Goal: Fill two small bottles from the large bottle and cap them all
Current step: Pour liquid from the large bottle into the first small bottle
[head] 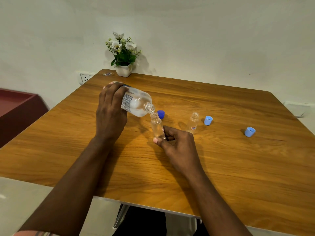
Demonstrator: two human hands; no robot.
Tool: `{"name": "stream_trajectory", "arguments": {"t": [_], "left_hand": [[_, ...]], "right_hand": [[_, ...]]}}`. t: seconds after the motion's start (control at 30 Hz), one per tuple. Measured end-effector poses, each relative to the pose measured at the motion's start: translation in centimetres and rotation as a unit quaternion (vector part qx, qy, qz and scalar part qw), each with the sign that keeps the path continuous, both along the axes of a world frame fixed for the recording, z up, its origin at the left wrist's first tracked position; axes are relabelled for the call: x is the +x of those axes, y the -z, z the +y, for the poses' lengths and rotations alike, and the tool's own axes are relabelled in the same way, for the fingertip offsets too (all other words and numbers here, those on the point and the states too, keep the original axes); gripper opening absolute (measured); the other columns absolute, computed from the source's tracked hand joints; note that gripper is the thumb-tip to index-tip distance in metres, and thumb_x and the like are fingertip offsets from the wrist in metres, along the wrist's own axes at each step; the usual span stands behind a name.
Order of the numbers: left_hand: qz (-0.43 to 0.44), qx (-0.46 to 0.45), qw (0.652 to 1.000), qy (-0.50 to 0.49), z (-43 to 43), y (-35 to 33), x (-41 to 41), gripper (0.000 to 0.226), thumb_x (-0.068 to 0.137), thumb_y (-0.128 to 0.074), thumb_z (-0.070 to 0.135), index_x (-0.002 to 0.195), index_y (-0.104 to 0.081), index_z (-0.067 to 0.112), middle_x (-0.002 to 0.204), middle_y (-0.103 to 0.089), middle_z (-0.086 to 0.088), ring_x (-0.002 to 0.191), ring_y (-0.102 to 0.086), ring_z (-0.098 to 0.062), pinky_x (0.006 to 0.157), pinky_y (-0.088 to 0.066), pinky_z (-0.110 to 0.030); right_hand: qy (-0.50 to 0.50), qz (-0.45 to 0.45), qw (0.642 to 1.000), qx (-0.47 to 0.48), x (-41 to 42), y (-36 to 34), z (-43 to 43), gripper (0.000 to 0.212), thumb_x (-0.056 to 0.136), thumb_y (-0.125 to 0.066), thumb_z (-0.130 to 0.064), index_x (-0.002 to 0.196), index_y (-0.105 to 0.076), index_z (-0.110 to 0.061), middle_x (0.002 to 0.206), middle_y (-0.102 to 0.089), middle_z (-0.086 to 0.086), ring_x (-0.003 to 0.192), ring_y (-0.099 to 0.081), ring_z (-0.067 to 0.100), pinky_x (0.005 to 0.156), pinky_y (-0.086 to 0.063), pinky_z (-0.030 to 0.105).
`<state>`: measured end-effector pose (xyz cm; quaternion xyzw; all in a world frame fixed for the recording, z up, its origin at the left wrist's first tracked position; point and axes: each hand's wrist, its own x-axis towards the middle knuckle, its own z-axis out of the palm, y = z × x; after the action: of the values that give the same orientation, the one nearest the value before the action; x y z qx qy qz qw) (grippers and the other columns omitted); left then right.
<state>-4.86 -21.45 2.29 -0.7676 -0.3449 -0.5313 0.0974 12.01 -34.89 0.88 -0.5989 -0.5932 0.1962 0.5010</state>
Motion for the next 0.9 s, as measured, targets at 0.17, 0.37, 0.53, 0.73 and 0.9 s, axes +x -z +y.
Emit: {"name": "stream_trajectory", "arguments": {"t": [0.17,0.37,0.53,0.73,0.9], "left_hand": [[0.000,0.004,1.000,-0.001,0.01,0.04,0.09,0.052,0.079,-0.069,-0.008,0.123,-0.045,0.008,0.127,-0.056,-0.022,0.124,-0.045,-0.036,0.102,-0.041,-0.054],[0.002,-0.003,1.000,-0.001,0.00,0.10,0.08,0.053,0.078,-0.069,-0.008,0.123,-0.046,0.007,0.127,-0.056,-0.022,0.125,-0.044,-0.035,0.102,-0.041,-0.056],[-0.001,-0.006,1.000,0.001,0.03,0.24,0.13,0.052,0.079,-0.068,-0.007,0.124,-0.046,0.007,0.128,-0.055,-0.020,0.126,-0.041,-0.032,0.102,-0.042,-0.054],[0.005,-0.015,1.000,0.000,0.00,0.43,0.09,0.056,0.076,-0.069,-0.009,0.125,-0.047,0.008,0.129,-0.055,-0.018,0.125,-0.043,-0.032,0.099,-0.044,-0.052],[0.016,-0.030,0.999,-0.009,-0.11,0.76,0.13,0.059,0.074,-0.073,-0.005,0.126,-0.049,0.009,0.130,-0.055,-0.014,0.124,-0.046,-0.032,0.098,-0.046,-0.044]], "right_hand": [[0.000,0.002,1.000,0.003,-0.01,-0.01,0.03,0.024,0.078,-0.070,-0.030,0.101,-0.074,-0.025,0.087,-0.076,-0.007,0.079,-0.069,0.011,0.075,-0.054,0.043],[0.002,0.002,1.000,-0.003,-0.01,0.00,0.06,0.020,0.077,-0.069,-0.030,0.095,-0.073,-0.022,0.083,-0.075,-0.005,0.076,-0.068,0.014,0.074,-0.052,0.045],[0.002,0.006,1.000,-0.002,-0.06,-0.11,0.00,0.022,0.079,-0.069,-0.030,0.100,-0.074,-0.027,0.087,-0.075,-0.015,0.079,-0.068,0.004,0.077,-0.054,0.039],[0.006,-0.002,1.000,-0.003,0.02,-0.01,0.11,0.020,0.079,-0.068,-0.032,0.094,-0.073,-0.019,0.083,-0.075,-0.005,0.077,-0.068,0.012,0.074,-0.053,0.044],[0.013,-0.004,1.000,0.001,-0.03,0.02,0.09,0.023,0.078,-0.068,-0.033,0.094,-0.072,-0.018,0.083,-0.075,-0.004,0.076,-0.068,0.013,0.074,-0.053,0.044]]}}
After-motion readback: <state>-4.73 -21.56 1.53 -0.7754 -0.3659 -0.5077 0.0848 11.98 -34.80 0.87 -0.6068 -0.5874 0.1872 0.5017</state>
